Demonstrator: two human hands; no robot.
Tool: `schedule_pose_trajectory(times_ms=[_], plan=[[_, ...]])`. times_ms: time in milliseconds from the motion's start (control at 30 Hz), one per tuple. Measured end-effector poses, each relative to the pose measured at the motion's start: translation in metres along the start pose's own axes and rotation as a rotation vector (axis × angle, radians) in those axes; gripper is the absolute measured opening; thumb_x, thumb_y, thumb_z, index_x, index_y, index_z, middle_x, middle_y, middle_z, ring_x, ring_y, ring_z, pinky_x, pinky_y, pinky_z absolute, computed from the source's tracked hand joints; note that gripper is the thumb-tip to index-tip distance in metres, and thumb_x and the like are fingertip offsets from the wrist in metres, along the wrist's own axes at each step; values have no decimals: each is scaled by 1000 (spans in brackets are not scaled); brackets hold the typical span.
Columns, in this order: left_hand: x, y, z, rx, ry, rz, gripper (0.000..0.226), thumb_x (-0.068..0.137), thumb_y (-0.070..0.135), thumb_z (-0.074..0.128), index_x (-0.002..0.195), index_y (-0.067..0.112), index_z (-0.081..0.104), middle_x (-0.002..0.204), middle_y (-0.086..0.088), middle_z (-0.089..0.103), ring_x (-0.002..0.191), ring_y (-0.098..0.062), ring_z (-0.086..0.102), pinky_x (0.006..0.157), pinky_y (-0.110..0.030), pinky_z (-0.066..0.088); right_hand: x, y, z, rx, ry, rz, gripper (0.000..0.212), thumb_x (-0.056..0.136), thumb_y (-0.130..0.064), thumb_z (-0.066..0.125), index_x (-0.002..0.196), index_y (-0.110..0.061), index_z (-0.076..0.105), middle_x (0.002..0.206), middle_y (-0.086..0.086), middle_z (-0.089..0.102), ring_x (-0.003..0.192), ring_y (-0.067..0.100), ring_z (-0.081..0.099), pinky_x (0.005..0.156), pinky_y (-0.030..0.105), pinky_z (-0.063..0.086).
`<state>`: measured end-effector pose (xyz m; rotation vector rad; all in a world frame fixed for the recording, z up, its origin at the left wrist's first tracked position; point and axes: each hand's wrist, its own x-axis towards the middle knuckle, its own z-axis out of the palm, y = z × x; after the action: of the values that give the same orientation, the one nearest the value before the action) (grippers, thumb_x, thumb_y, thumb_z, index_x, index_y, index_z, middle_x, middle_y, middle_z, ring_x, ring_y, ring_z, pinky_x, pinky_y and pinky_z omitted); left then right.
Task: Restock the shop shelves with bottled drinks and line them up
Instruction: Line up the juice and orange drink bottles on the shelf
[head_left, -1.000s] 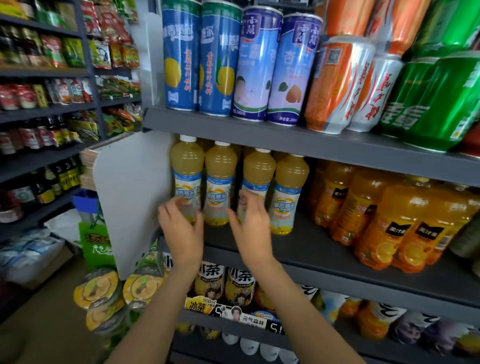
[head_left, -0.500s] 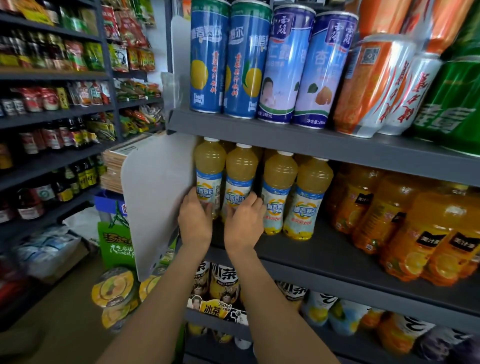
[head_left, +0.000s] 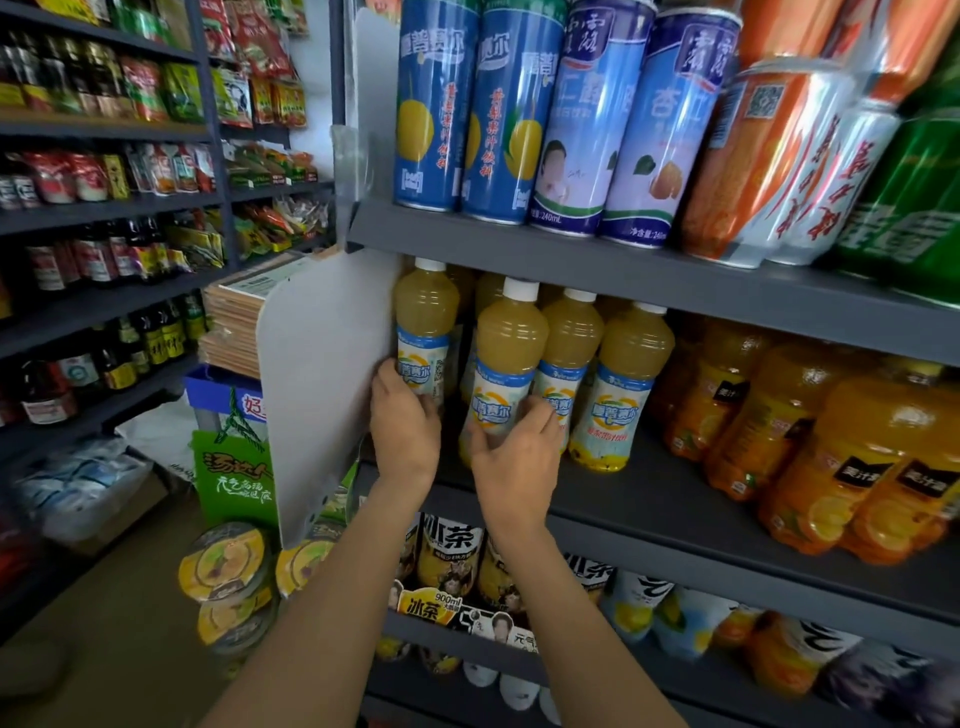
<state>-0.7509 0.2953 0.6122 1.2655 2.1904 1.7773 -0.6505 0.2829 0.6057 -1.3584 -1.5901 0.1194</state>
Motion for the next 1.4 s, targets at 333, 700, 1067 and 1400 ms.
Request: schedule_pose_trajectory(times_ms=[333,700,1067,1400], plan=[[-19,22,36,95,-219,137,49,89,11,57,135,3,41,136,-16,44,127,-29,41,102,-32,35,3,45,-59,88,-164,-16,57,78,-24,73,121,-4,42,118,11,54,108,23,55,82,23,43],[-5,28,54,272,-389,180,48,88,-5,47,135,7,44,149,-14,29,132,-30,37,106,-33,31,8,52,-61,28,-71,27,53,79,-25,70,117,-3,41,117,11,46,110,25,50,76,26,43],[-13,15,3,-56,185,150,45,78,-1,63,121,0,48,125,-20,43,117,-28,44,96,-20,36,2,43,-59,70,-125,-30,50,78,-29,72,112,-4,44,113,11,50,104,26,54,79,33,48],[10,7,2,37,9,21,52,78,8,70,123,0,46,122,-19,53,114,-32,51,93,-39,41,14,-4,-10,-44,-216,38,58,82,-36,67,120,-5,37,126,11,42,118,26,46,83,34,49]])
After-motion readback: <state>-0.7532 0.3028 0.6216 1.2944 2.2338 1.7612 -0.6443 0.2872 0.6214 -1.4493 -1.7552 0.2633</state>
